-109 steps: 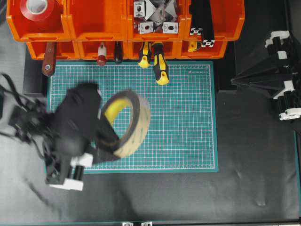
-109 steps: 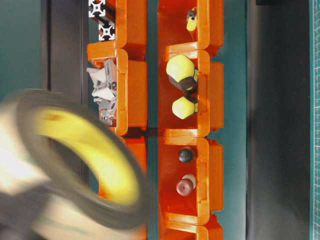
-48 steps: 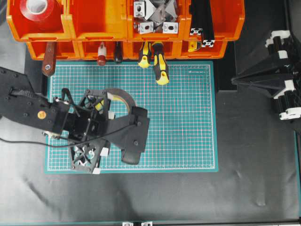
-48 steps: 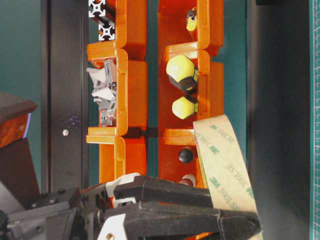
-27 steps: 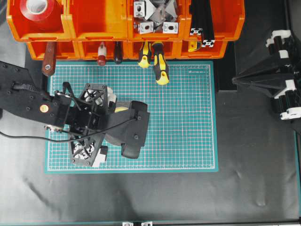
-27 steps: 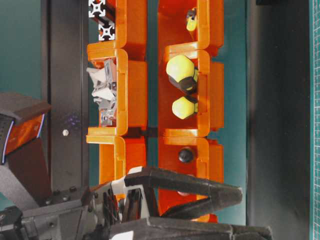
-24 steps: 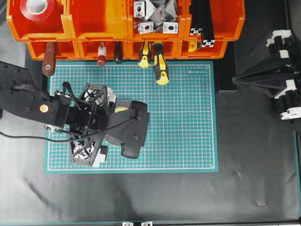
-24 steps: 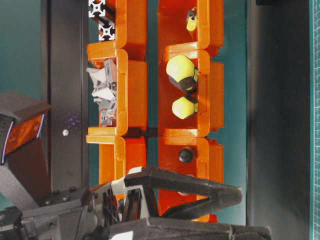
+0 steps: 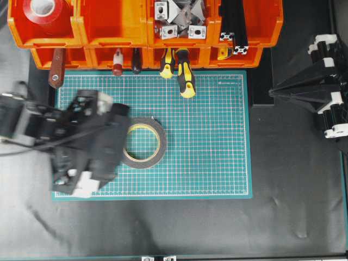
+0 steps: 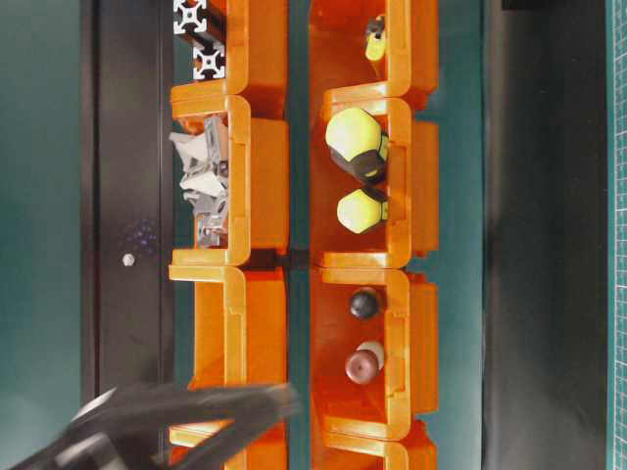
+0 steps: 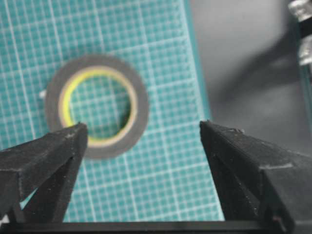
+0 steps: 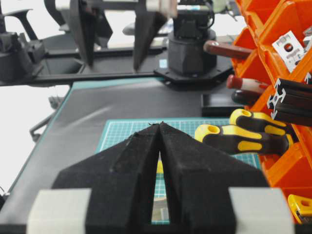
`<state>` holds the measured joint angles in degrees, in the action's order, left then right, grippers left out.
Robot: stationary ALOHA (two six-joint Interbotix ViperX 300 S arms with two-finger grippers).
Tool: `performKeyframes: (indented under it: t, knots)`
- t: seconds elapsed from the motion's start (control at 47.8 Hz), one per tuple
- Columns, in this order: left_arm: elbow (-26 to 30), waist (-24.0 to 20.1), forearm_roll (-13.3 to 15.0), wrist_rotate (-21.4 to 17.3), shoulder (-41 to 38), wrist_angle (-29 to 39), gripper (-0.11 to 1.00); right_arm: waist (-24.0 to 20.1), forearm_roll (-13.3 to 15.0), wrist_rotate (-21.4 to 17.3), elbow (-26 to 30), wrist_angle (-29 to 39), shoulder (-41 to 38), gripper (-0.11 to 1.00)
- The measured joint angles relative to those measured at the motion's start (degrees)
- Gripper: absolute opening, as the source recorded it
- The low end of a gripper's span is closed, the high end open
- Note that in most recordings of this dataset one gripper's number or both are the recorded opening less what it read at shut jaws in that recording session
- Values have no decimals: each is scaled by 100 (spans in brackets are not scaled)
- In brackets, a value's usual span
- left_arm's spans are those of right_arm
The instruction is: Pick foam from container rack with left arm.
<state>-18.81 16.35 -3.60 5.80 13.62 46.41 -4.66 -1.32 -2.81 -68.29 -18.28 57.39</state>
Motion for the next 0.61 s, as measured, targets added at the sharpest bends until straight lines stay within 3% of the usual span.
performKeyframes:
  t: [0.355, 0.606]
  knots:
    - [-976, 264, 0, -26, 1696, -1283, 83, 0, 0, 0, 9, 0, 62, 0]
    - [-1600, 202, 0, -9, 2742, -1521, 82, 0, 0, 0, 26, 9, 185, 0]
